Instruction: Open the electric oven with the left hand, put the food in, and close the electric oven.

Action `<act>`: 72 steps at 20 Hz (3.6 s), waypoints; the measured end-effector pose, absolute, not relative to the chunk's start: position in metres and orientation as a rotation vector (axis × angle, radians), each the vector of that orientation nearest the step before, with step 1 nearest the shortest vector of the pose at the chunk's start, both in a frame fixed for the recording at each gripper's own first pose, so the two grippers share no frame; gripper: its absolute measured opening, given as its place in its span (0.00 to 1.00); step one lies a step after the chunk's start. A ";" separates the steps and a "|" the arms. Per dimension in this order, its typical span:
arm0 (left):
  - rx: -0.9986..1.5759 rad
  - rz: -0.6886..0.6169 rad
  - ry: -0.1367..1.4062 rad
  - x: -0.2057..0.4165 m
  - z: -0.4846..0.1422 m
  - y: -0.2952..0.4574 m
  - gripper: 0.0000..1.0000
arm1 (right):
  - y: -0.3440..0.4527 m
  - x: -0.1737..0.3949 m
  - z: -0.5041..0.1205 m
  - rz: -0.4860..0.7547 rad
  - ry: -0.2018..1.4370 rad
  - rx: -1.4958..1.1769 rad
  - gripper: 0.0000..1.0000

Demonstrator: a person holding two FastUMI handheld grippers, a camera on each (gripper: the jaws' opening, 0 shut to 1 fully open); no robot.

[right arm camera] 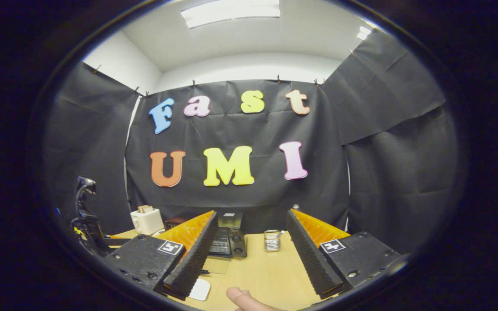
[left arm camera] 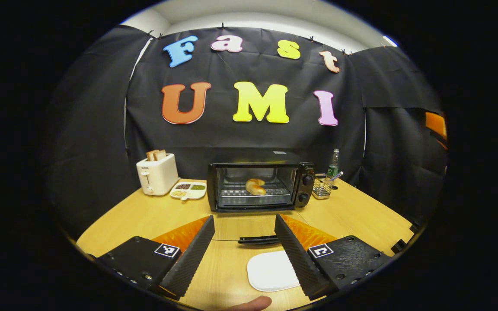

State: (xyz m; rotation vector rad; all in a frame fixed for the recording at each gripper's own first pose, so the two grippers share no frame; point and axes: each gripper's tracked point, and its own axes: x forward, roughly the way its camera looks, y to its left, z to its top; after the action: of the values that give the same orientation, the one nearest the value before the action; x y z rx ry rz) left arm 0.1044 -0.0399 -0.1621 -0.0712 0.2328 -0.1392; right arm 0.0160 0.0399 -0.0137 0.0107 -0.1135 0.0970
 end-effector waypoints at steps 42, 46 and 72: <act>0.018 -0.085 0.633 0.171 -0.278 -0.104 0.95 | -0.063 0.012 -0.064 0.037 -0.092 0.097 0.99; 0.014 -0.084 0.616 0.174 -0.264 -0.103 0.95 | -0.066 0.012 -0.067 0.037 -0.084 0.100 1.00; -0.018 -0.088 0.426 0.219 -0.162 -0.087 0.95 | -0.041 -0.035 -0.044 0.065 -0.091 0.034 1.00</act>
State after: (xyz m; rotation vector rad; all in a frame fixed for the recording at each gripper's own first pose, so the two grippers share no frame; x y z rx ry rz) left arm 0.2187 -0.0870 -0.1621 -0.0179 0.4255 -0.0881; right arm -0.0346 -0.0411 -0.0441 0.0344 -0.0913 0.0653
